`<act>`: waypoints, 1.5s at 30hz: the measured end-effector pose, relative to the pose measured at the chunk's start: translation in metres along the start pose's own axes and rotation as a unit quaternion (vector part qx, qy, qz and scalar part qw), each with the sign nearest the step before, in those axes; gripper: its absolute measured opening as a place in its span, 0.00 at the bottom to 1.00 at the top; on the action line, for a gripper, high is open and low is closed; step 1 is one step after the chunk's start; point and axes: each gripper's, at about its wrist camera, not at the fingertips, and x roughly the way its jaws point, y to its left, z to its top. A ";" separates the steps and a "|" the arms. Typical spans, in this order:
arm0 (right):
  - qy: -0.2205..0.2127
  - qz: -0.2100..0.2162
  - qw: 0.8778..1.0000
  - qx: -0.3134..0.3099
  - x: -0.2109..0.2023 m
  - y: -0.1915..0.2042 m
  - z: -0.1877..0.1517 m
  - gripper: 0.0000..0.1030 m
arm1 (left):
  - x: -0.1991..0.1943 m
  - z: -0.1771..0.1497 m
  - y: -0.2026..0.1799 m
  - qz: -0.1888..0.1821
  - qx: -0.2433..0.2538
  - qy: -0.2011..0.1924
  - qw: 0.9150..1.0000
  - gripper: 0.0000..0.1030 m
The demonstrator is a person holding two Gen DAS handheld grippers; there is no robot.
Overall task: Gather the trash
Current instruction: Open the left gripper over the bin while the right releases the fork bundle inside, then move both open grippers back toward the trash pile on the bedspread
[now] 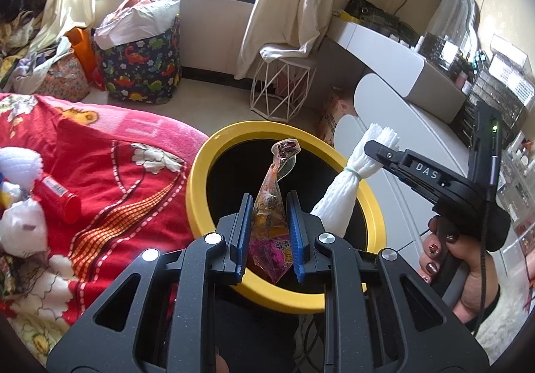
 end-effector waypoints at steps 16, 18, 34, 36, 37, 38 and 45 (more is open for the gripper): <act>-0.009 -0.006 1.000 0.025 -0.005 -0.009 0.001 0.61 | 0.002 0.001 0.016 -0.001 -0.045 -0.007 0.999 0.89; -0.010 -0.005 1.000 0.021 -0.005 -0.007 0.000 0.62 | -0.003 0.000 0.018 0.003 -0.050 -0.013 0.999 0.89; -0.017 0.010 1.000 -0.013 -0.011 0.016 0.000 0.63 | -0.035 -0.006 0.028 0.035 -0.053 -0.041 0.997 0.89; -0.018 0.013 1.000 -0.016 -0.012 0.018 0.000 0.65 | -0.040 -0.007 0.031 0.037 -0.057 -0.046 0.997 0.89; -0.019 0.015 1.000 -0.017 -0.013 0.020 0.000 0.66 | -0.041 -0.007 0.033 0.038 -0.058 -0.048 0.996 0.89; -0.019 0.016 1.000 -0.018 -0.013 0.021 0.000 0.67 | -0.044 -0.007 0.034 0.040 -0.060 -0.050 0.996 0.89; -0.019 0.036 0.999 -0.033 -0.015 0.037 -0.002 0.67 | -0.057 -0.007 0.045 0.055 -0.064 -0.063 0.994 0.89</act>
